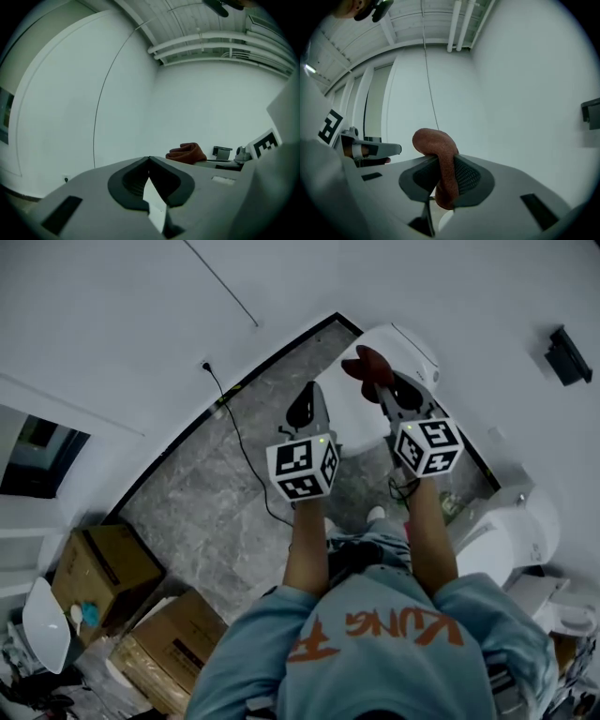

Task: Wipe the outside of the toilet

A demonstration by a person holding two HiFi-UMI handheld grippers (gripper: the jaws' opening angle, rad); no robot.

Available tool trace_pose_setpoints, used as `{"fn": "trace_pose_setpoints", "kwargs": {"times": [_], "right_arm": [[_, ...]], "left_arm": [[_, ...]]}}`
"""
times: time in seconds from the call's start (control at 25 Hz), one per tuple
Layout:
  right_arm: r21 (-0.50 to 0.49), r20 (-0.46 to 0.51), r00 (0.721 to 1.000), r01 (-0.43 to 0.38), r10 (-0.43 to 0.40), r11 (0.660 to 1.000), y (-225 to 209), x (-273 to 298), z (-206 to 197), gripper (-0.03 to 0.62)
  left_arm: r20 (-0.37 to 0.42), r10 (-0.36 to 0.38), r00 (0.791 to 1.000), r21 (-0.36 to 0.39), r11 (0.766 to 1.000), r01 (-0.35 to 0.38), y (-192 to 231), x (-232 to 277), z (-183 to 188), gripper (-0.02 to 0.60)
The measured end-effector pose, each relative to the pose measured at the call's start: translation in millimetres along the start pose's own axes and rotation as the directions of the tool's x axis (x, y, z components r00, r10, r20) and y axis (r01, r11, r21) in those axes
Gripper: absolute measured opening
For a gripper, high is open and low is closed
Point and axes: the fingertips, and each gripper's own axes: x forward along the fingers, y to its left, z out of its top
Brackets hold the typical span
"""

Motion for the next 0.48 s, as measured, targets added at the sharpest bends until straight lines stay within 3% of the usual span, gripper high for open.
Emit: {"fn": "trace_pose_setpoints", "kwargs": {"times": [0.16,0.48], "right_arm": [[-0.021,0.048,0.999,-0.003,0.004,1.0,-11.0,-6.9,32.3,0.072],[0.004,0.08,0.996,0.033,-0.033,0.999,-29.7,-18.0,47.4,0.072]], "left_arm": [[0.041,-0.001,0.999,0.044,0.999,-0.001,-9.0,11.3,32.5,-0.006],[0.042,-0.02,0.999,0.1,0.995,0.016,-28.5,16.6,43.0,-0.006]]}}
